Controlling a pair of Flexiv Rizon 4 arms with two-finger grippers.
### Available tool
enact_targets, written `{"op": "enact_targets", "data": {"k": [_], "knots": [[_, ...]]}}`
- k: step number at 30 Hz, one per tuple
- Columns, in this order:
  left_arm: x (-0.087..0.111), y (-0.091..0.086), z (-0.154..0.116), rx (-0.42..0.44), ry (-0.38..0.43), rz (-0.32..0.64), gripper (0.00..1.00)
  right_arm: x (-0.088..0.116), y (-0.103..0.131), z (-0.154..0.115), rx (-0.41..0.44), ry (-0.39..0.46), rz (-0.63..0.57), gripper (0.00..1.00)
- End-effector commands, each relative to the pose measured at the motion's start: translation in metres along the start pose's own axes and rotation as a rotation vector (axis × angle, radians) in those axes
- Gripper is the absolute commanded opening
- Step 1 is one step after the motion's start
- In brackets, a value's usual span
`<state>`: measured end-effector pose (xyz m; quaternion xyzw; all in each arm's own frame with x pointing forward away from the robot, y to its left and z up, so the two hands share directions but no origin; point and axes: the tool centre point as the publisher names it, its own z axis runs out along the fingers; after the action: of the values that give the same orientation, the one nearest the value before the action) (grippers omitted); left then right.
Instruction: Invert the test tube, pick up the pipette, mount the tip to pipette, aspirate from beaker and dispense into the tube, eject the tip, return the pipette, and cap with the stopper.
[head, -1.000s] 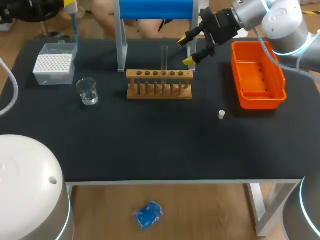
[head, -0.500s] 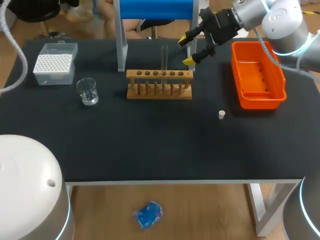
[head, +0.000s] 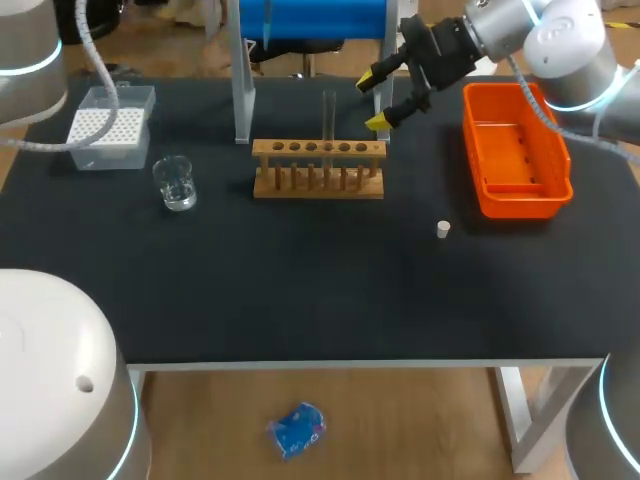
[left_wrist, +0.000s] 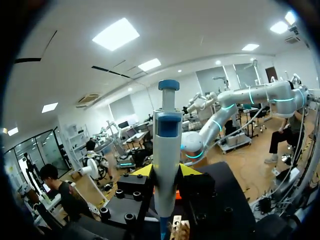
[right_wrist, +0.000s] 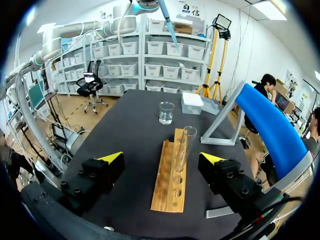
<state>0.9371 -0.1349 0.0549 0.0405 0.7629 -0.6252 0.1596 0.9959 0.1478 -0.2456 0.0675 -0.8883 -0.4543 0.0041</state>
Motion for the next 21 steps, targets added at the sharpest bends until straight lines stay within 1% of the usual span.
{"op": "enact_targets", "data": {"k": [1,8,10,12,21], "knots": [[-0.007,0.001,0.034,0.005,0.04,-0.005,0.0,0.0,0.0,-0.001,0.002,0.002,-0.001,1.0],[-0.009,0.007,0.055,0.018,0.067,-0.024,0.0,0.0,0.0,-0.001,0.002,0.002,-0.001,1.0],[-0.008,0.01,0.06,0.04,0.087,-0.038,0.0,0.0,0.0,-0.001,0.002,0.002,-0.001,1.0],[-0.009,0.014,0.063,0.056,0.098,-0.051,0.0,0.0,0.0,-0.001,0.002,0.002,-0.001,1.0],[-0.009,0.014,0.063,0.056,0.098,-0.051,0.0,0.0,0.0,-0.001,0.002,0.002,-0.001,1.0]]}}
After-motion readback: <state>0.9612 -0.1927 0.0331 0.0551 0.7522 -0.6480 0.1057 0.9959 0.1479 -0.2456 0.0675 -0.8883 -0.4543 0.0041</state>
